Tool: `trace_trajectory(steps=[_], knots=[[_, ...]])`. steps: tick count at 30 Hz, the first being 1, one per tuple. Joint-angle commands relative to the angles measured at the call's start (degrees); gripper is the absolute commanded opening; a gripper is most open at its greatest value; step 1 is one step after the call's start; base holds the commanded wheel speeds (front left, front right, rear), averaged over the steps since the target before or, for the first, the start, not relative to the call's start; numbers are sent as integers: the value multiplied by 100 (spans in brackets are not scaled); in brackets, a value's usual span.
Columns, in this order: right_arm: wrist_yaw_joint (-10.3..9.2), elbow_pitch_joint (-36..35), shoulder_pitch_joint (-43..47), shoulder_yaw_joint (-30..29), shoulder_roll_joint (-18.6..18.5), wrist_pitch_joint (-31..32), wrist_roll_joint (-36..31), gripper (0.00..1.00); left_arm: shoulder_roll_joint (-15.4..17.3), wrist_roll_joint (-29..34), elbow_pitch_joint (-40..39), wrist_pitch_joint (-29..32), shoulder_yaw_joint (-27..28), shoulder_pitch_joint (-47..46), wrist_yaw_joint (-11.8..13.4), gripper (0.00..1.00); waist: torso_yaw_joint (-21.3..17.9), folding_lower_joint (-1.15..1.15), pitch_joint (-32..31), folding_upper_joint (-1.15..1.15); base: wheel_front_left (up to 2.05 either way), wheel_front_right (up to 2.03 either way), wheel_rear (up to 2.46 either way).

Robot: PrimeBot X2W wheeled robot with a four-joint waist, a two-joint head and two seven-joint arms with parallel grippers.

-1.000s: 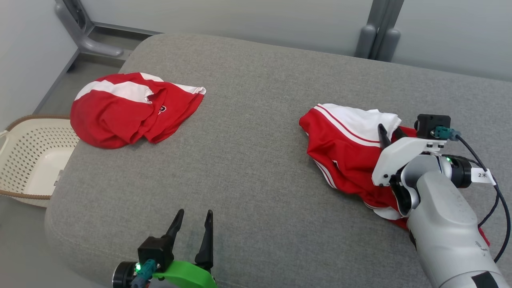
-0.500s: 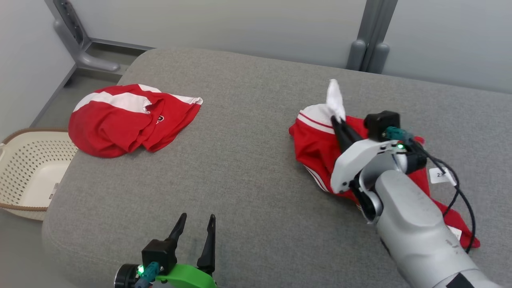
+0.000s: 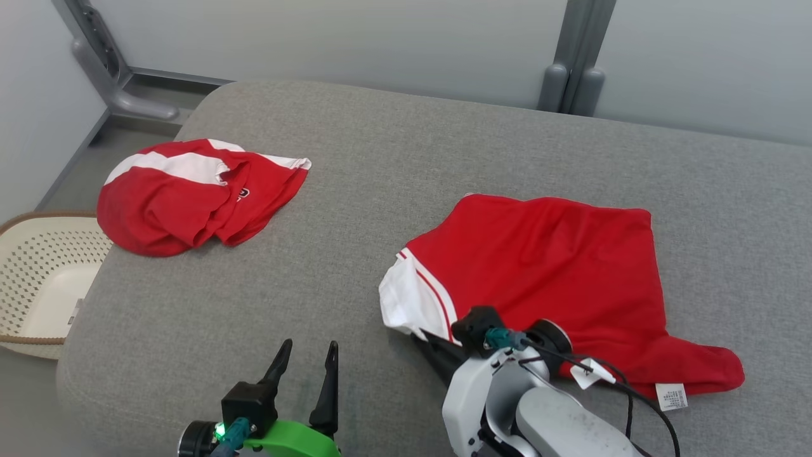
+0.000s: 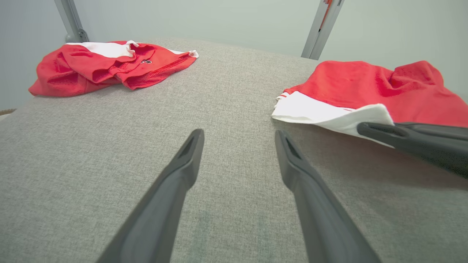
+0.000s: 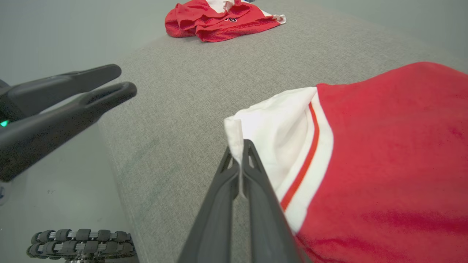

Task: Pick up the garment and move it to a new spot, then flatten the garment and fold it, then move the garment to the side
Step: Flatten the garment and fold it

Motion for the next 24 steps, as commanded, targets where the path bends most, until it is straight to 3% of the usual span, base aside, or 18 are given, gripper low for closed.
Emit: trace_trajectory(steps=[1, 2, 3, 8, 13, 17, 24], knots=[[-4, -74, 127, 81, -13, 18, 20, 22, 28, -46, -27, 3, 12, 54, 24, 100, -63, 0, -3, 0, 0, 0, 0], [-4, -110, 175, 131, -15, 24, 46, 47, 27, -50, -31, 2, 14, 58, 29, 100, -94, 0, -9, 0, 0, 0, 0], [-4, -172, 226, 203, -13, 19, 70, 100, 28, -51, -33, 3, 14, 62, 32, 100, -131, 0, -20, 0, 0, 0, 0], [-5, -450, 435, 339, -16, -61, 202, 100, 46, -63, -37, 3, 24, 86, 41, 100, -359, 0, -102, 0, 0, 0, 0], [-5, -728, 528, -31, -19, -245, 161, 100, 62, -75, -68, 3, 44, 126, 64, 100, -639, 0, -227, 0, 0, 0, 0], [-5, -776, 477, -699, -15, -262, -107, 100, 67, -74, -93, 2, 45, 147, 92, 100, -798, 0, -290, 0, 0, 0, 0], [-4, -542, 330, -2450, -76, -32, -1119, 100, 51, -77, -128, 3, -30, 105, 71, 100, -789, 0, -223, 0, 0, 0, 0]])
